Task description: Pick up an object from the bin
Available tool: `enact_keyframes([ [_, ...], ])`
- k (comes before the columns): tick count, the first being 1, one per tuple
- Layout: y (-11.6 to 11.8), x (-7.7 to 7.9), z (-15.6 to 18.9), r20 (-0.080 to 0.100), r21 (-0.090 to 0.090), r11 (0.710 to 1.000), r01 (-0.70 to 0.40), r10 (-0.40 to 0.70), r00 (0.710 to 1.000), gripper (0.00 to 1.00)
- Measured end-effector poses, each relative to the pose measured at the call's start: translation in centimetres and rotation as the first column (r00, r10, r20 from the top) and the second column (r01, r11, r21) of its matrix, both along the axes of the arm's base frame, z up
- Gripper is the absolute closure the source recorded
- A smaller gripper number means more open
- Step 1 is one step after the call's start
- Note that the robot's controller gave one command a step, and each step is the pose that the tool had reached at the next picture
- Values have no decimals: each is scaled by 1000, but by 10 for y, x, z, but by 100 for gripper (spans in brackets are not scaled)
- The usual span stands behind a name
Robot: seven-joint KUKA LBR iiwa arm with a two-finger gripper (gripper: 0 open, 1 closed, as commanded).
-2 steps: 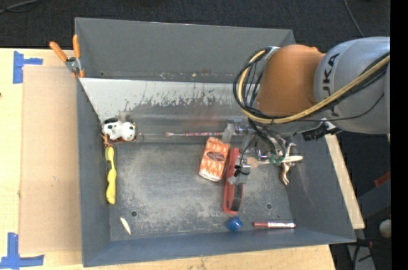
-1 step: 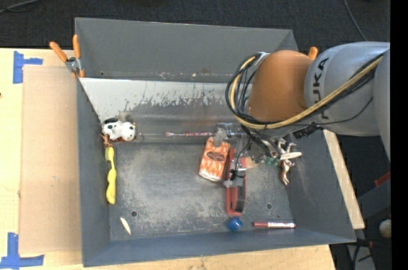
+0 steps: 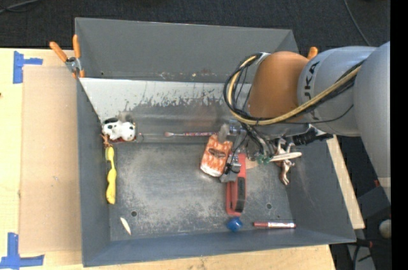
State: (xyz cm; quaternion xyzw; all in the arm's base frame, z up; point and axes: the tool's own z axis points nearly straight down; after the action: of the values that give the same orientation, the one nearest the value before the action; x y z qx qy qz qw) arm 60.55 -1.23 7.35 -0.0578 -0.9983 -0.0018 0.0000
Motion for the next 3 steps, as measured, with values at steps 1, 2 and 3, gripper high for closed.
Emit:
enact_keyframes([
  [1,1,8,-1,8,2,999,-43,43,999,100],
  [2,1,8,-1,8,2,999,-41,41,999,100],
  [3,1,8,-1,8,3,999,-40,40,999,100],
])
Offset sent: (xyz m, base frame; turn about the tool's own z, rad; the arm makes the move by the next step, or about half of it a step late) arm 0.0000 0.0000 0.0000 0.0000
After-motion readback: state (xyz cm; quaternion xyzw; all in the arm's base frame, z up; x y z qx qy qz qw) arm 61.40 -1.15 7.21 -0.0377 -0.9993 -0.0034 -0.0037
